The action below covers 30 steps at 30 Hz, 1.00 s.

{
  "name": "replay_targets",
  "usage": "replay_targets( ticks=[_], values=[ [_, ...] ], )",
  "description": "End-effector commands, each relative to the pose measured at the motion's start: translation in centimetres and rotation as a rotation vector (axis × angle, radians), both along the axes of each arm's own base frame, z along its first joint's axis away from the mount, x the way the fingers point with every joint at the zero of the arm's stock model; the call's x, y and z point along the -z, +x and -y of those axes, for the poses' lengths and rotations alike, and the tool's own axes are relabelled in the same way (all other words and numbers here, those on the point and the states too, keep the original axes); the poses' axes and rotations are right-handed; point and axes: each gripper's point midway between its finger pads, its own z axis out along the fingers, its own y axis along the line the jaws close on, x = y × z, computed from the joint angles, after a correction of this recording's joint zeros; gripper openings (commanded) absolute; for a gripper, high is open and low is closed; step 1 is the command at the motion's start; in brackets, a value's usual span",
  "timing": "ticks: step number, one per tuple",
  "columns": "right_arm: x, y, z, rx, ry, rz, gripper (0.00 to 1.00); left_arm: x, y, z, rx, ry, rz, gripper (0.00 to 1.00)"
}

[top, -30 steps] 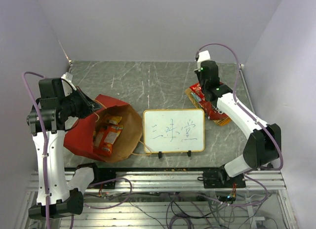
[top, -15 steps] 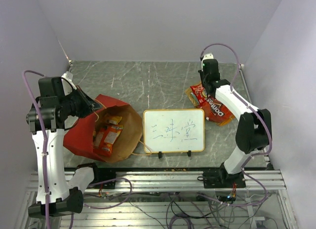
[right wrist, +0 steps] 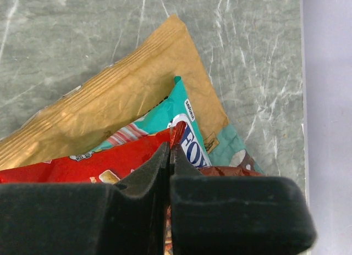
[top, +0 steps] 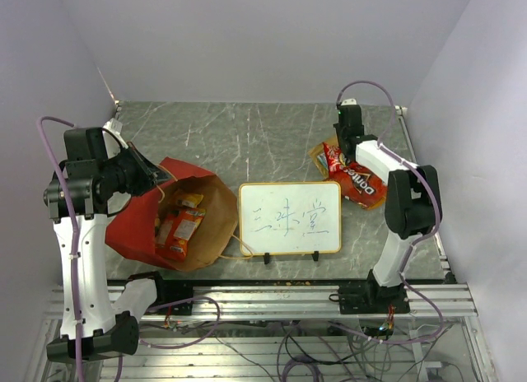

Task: Take the snacks out of the paper bag

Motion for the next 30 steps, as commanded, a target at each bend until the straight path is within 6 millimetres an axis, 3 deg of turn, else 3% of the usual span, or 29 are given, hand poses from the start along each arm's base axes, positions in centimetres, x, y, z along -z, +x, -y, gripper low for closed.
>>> replay_targets(
  ticks=[1,11,19,24,26,30],
  values=[
    [1.4,1.0,0.9,0.036,-0.006,-0.01,0.0,-0.8,0.2,0.6,0.032,-0.015,0.037,0.07],
    [1.9,1.6,1.4,0.057,-0.041,-0.025,0.0,-0.1,1.5,0.6,0.043,-0.024,0.027,0.07],
    [-0.4,2.3,2.5,0.028,-0.158,0.001,0.0,-0.2,2.3,0.4,0.052,-0.014,0.029,0.07],
    [0.6,1.9,2.0,0.011,-0.133,-0.019,0.0,-0.1,2.5,0.5,0.057,-0.015,0.024,0.07],
    [0.6,1.8,1.7,-0.001,-0.118,-0.023,0.06,-0.2,2.5,0.4,0.056,-0.014,0.024,0.07],
    [-1.3,1.8,1.4,-0.008,-0.098,0.016,0.3,-0.1,2.3,0.5,0.053,-0.017,0.021,0.07]
  ],
)
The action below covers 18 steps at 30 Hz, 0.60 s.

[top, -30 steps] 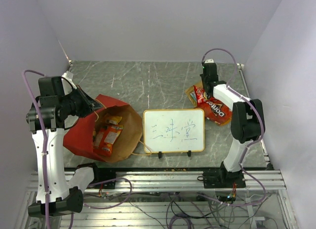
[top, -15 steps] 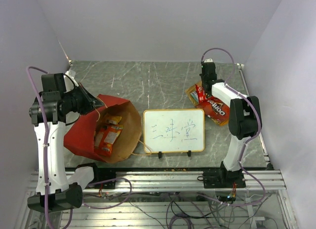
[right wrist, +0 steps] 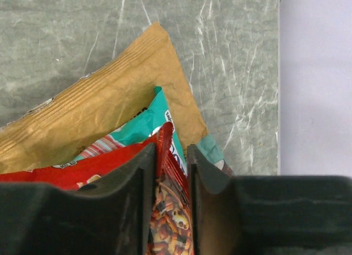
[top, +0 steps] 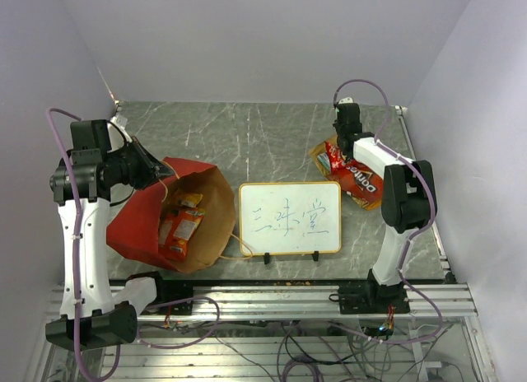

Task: Take the snacks out of the paper bag

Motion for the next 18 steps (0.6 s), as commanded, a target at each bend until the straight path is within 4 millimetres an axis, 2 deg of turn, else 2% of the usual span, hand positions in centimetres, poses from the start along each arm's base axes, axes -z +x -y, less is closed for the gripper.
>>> replay_targets(
  ticks=[1,6,9,12,14,18],
  values=[
    [-3.0,0.5,-0.1,-0.007,0.032,0.063,0.35,-1.3,0.2,0.4,0.028,0.002,0.059,0.07],
    [-6.9,0.3,-1.8,-0.041,0.128,0.132,0.66,-1.4,-0.2,0.6,0.013,-0.019,0.066,0.07],
    [-9.6,-0.5,-4.4,-0.097,0.222,0.176,0.73,-1.6,-0.3,0.6,0.004,-0.025,0.072,0.07],
    [-11.7,-2.1,-8.4,-0.203,0.29,0.212,0.77,-1.7,-0.5,0.5,-0.008,-0.027,0.083,0.07],
    [-12.8,-4.0,-12.3,-0.309,0.336,0.226,0.77,-1.7,-0.6,0.5,-0.019,-0.028,0.088,0.07],
    [-14.8,-9.6,-21.1,-0.565,0.434,0.251,0.78,-1.6,-0.7,0.5,-0.032,-0.038,0.084,0.07]
  ],
)
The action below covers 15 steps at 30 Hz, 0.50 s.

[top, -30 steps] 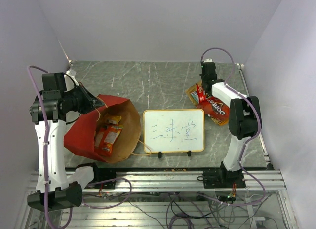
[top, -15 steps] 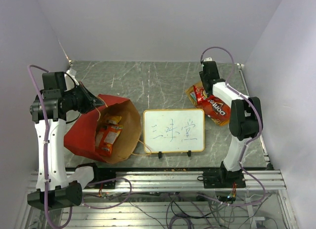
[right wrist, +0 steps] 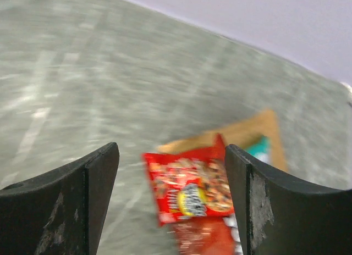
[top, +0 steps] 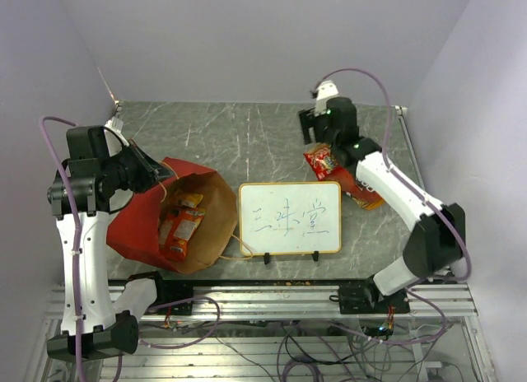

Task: Take the snacks out of the paper bag

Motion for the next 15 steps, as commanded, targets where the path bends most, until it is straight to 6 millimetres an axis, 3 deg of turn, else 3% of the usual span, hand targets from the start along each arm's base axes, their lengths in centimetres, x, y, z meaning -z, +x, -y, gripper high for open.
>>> replay_targets(
  ticks=[1,4,8,12,15],
  values=[
    [-1.6,-6.2,-9.5,-0.287,0.117,0.038,0.78,-0.6,0.3,0.2,-0.009,-0.015,0.036,0.07],
    [-2.7,-9.9,-13.5,-0.418,0.201,0.049,0.78,-0.7,0.2,0.1,-0.017,-0.01,0.039,0.07],
    [-4.1,-12.0,-15.7,-0.507,0.265,0.076,0.78,-0.6,0.1,0.1,-0.021,-0.015,0.032,0.07],
    [-4.1,-10.6,-14.1,-0.412,0.188,0.104,0.83,-0.8,0.0,0.1,-0.023,-0.017,0.036,0.07],
    [-2.4,-8.1,-11.4,-0.233,0.1,0.059,0.85,-0.8,-0.2,0.1,-0.025,-0.011,0.031,0.07]
  ],
)
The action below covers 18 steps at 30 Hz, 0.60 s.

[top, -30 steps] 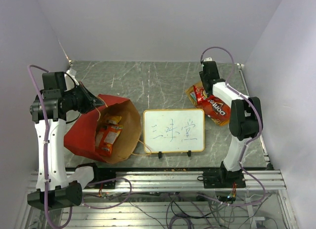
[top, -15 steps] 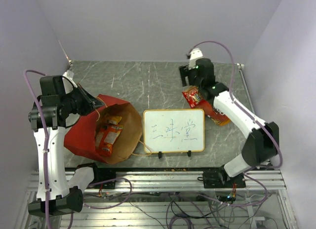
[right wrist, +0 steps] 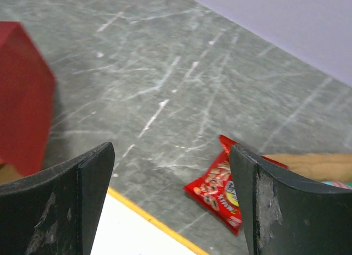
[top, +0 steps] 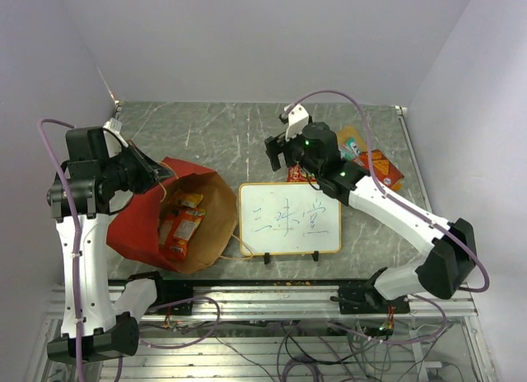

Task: Take the snacks out of the paper bag

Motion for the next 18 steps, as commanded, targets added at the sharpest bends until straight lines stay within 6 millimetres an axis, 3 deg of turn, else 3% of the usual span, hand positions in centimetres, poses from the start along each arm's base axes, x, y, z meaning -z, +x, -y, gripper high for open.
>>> replay_targets(
  ticks=[1,2,5,10,13,18],
  values=[
    [0.3,3.7,3.6,0.253,-0.07,-0.022,0.85,-0.6,-0.1,0.1,0.0,0.007,0.034,0.07],
    [0.4,4.8,4.6,0.31,-0.052,-0.059,0.85,-0.6,-0.2,0.1,0.0,0.007,0.031,0.07],
    [3.6,7.0,7.4,0.445,0.008,-0.247,0.84,-0.8,-0.4,0.2,0.005,0.007,0.034,0.07],
    [9.4,8.9,11.6,0.549,-0.142,-0.462,0.86,-0.3,-0.8,0.2,0.019,0.015,0.016,0.07],
    [12.2,8.7,12.5,0.547,-0.277,-0.525,0.88,0.1,-1.0,0.1,0.021,0.023,0.008,0.07],
    [13.9,8.4,12.8,0.537,-0.315,-0.548,0.89,0.6,-0.9,0.4,0.027,0.004,-0.002,0.07]
  ],
)
